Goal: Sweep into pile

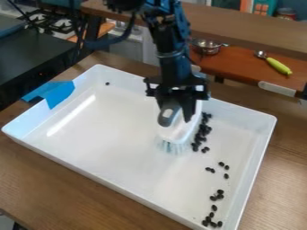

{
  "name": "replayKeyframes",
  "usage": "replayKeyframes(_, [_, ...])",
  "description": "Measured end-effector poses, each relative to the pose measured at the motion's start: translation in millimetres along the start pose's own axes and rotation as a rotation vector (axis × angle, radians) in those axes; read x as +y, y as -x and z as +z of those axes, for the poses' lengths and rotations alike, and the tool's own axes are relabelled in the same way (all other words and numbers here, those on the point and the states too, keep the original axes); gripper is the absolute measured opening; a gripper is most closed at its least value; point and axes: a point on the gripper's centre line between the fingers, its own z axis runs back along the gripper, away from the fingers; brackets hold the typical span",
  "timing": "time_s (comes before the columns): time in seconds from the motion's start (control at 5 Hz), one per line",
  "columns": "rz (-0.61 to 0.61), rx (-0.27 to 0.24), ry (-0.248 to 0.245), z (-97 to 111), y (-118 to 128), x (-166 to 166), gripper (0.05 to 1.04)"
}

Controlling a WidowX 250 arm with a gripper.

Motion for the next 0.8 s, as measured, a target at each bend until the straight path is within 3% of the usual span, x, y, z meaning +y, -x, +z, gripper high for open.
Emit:
replayKeyframes(0.4, [-0.051, 0.036, 0.036, -10.6, 5.6, -50.6, 0.484])
replayKeyframes(0.8, [-0.062, 0.095, 0.085, -9.2, 14.4, -75.7, 0.484])
